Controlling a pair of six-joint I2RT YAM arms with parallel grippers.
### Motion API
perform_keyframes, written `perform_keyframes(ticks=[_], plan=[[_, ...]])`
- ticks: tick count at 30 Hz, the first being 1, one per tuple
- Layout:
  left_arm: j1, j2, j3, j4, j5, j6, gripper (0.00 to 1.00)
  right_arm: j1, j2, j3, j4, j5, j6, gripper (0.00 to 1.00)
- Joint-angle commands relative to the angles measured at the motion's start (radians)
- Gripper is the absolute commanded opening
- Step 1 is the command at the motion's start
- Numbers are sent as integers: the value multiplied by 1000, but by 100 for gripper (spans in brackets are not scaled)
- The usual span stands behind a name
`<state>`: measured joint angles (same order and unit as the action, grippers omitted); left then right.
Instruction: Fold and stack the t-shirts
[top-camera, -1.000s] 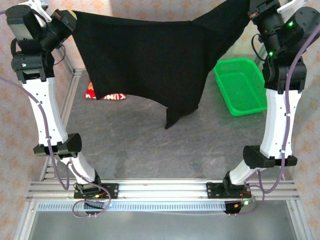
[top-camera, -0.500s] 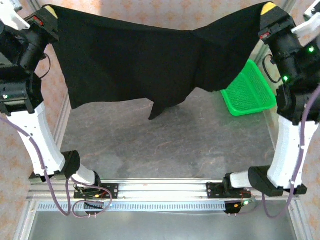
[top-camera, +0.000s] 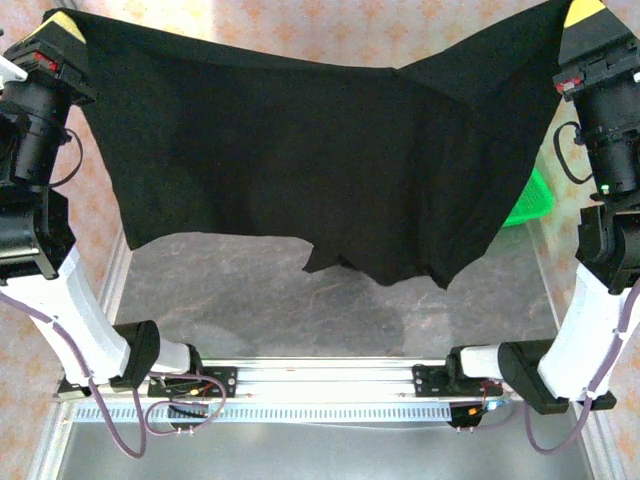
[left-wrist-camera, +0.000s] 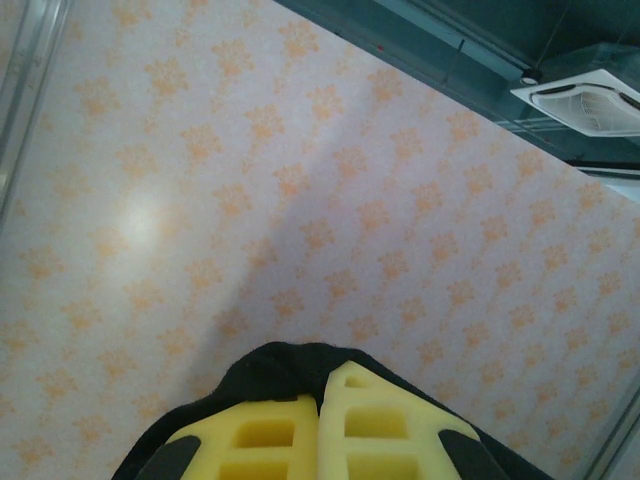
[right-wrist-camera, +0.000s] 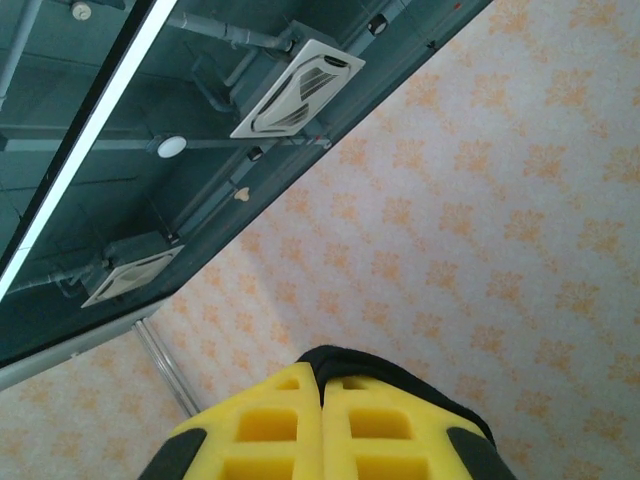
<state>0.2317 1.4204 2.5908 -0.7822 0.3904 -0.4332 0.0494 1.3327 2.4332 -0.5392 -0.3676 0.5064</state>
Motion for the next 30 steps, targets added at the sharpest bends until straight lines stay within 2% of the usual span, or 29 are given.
perform_keyframes(ticks=[1,5,10,15,19,23,27,28,30], plan=[[10,-9,-9,-12,-53,47,0,-6,23,8,20,-8,-23,0],[10,-9,-84,-46,-81,87,0,-6,82,-2,24,-30,-23,0],[10,-11,-295,-30,-117,150,0,-6,179,-49,15,-78,-26,0],[9,15,-600,71,-183,209,0,-6,289,-184,5,-85,-47,0],[10,64,-841,233,-249,225,0,-2,480,-197,-18,-93,-69,0],[13,189,-940,301,-357,257,0,24,770,-43,-69,-85,-125,0],[18,333,-916,301,-403,280,0,56,1103,327,-205,-4,-145,0],[18,350,-893,281,-384,276,0,56,1151,375,-216,-2,-121,0],[18,333,-897,299,-337,265,0,59,1144,357,-197,-3,-98,0]])
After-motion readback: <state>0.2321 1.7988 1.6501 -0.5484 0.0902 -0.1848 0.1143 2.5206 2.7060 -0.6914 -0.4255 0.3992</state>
